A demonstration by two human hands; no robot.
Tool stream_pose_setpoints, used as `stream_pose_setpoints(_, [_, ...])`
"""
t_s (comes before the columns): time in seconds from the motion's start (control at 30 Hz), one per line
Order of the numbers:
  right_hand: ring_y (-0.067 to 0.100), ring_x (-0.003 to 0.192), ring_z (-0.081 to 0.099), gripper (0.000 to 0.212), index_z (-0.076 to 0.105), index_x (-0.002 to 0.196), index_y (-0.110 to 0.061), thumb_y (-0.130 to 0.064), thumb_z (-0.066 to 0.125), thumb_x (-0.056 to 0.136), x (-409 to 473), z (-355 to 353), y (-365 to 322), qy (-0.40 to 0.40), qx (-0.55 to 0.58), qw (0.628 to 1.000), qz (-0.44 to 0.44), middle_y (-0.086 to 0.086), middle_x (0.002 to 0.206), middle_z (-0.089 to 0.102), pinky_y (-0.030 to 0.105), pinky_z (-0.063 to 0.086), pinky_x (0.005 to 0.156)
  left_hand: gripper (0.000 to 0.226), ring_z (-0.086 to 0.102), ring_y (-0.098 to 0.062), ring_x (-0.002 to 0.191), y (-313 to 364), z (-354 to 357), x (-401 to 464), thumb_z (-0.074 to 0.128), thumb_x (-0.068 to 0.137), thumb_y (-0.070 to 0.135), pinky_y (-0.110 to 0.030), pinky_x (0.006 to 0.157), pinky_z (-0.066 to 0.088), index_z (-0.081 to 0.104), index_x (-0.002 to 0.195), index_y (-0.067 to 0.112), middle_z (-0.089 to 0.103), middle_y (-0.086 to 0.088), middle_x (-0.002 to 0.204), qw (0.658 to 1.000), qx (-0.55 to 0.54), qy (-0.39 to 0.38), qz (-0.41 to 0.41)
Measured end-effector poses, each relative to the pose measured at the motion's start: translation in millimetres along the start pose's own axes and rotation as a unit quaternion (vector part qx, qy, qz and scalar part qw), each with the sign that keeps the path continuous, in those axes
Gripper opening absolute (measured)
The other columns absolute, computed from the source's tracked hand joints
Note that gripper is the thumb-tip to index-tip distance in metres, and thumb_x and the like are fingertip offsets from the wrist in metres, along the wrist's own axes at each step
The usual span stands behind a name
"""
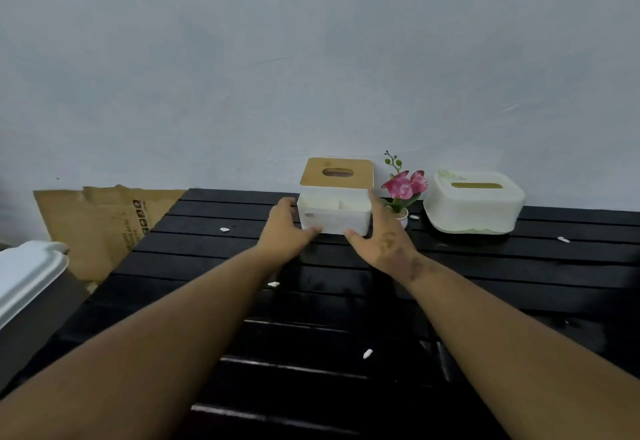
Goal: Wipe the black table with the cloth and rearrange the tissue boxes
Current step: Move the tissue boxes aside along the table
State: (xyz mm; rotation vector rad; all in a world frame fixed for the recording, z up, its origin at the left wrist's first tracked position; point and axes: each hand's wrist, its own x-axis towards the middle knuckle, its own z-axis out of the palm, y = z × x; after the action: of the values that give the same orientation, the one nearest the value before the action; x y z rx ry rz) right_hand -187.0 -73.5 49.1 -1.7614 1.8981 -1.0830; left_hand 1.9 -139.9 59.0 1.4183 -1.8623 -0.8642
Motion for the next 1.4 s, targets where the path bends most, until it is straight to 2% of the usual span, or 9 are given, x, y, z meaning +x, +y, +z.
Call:
stream_pose_setpoints(0.07, [0.026, 0.125, 0.048, 0.101, 0.007, 0.154, -0.016, -0.032, 0.074, 0.08, 21, 15, 4, 0.019, 0.021, 0.999, 0.025, 0.014, 0.134, 0.049, 0.034, 0.038, 0.108, 0.094, 0.045, -0.025, 0.131, -5, -3, 27, 0.084, 0.074, 0.032, -0.037, 0.105, 0.042, 0.028, 0.148, 0.014, 0.04, -0.006, 0.146, 0.999, 0.001, -0.02, -0.035])
stream_pose_setpoints(0.17, [0.029, 0.128, 0.044, 0.111, -0.007, 0.154, -0.012, -0.026, 0.075, 0.081, 41, 35, 9, 0.047, 0.043, 0.996, 0.061, 0.018, 0.139, 0.043, 0.016, 0.026, 0.102, 0.11, 0.044, -0.027, 0.133, -8, -2, 55, 0.085, 0.074, 0.028, -0.037, 0.107, 0.039, 0.012, 0.155, 0.017, 0.036, -0.005, 0.152, 0.995, -0.019, -0.084, -0.058])
stream_pose_setpoints(0.3, [0.029, 0.131, 0.041, 0.11, -0.006, 0.152, -0.004, -0.015, 0.076, 0.08, 55, 50, 18, 0.1, 0.074, 0.99, 0.069, 0.02, 0.144, 0.038, 0.006, 0.02, 0.094, 0.106, 0.046, -0.021, 0.124, -11, 10, 75, 0.081, 0.078, 0.019, -0.033, 0.102, 0.039, 0.007, 0.154, 0.023, 0.045, 0.003, 0.131, 0.989, -0.057, -0.131, -0.043])
stream_pose_setpoints(0.4, [0.018, 0.133, 0.036, 0.107, -0.001, 0.153, -0.006, -0.01, 0.077, 0.079, 57, 55, 27, 0.121, 0.103, 0.986, 0.051, 0.014, 0.15, 0.032, -0.005, 0.015, 0.095, 0.104, 0.045, -0.021, 0.124, -16, 19, 81, 0.078, 0.08, 0.017, -0.041, 0.108, 0.039, 0.004, 0.153, 0.029, 0.044, 0.003, 0.133, 0.987, -0.086, -0.132, -0.039])
stream_pose_setpoints(0.57, [0.002, 0.118, 0.034, 0.1, 0.003, 0.153, -0.011, -0.008, 0.074, 0.082, 52, 54, 23, 0.11, 0.131, 0.985, 0.021, -0.006, 0.133, 0.031, -0.01, 0.019, 0.086, 0.098, 0.043, -0.019, 0.125, -21, 13, 78, 0.076, 0.082, 0.012, -0.035, 0.105, 0.038, 0.007, 0.152, 0.026, 0.043, 0.003, 0.133, 0.986, -0.107, -0.129, -0.019])
stream_pose_setpoints(0.77, [0.009, 0.117, 0.041, 0.097, 0.005, 0.154, -0.016, -0.009, 0.072, 0.084, 47, 66, -21, 0.087, 0.131, 0.987, -0.009, 0.001, 0.138, 0.039, 0.009, 0.029, 0.095, 0.097, 0.045, -0.018, 0.126, -37, -35, 72, 0.078, 0.079, 0.008, -0.036, 0.105, 0.041, 0.015, 0.149, 0.027, 0.046, 0.004, 0.133, 0.983, -0.143, -0.112, -0.01])
stream_pose_setpoints(0.9, [0.011, 0.119, 0.045, 0.098, 0.007, 0.153, -0.021, -0.01, 0.073, 0.082, 64, 93, -66, 0.061, 0.146, 0.987, -0.034, 0.002, 0.143, 0.04, 0.006, 0.031, 0.096, 0.1, 0.048, -0.018, 0.122, -56, -91, 73, 0.084, 0.075, 0.014, -0.038, 0.107, 0.042, 0.018, 0.149, 0.028, 0.049, 0.007, 0.127, 0.985, -0.151, -0.078, -0.022])
stream_pose_setpoints(1.07, [0.017, 0.124, 0.051, 0.096, 0.012, 0.149, -0.032, -0.015, 0.075, 0.078, 91, 145, -109, 0.017, 0.201, 0.978, -0.06, 0.0, 0.14, 0.048, 0.038, 0.042, 0.108, 0.098, 0.05, -0.019, 0.118, -96, -160, 87, 0.087, 0.071, 0.021, -0.031, 0.096, 0.044, 0.026, 0.148, 0.027, 0.051, 0.005, 0.127, 0.991, -0.131, -0.01, -0.034])
stream_pose_setpoints(1.4, [0.018, 0.111, 0.059, 0.096, 0.018, 0.142, -0.047, -0.016, 0.076, 0.073, 136, 246, -127, -0.012, 0.274, 0.962, -0.014, -0.001, 0.12, 0.062, 0.04, 0.049, 0.1, 0.115, 0.05, -0.024, 0.121, -178, -216, 128, 0.093, 0.053, 0.04, -0.039, 0.101, 0.047, 0.027, 0.147, 0.03, 0.047, 0.003, 0.133, 0.99, -0.117, -0.011, -0.074])
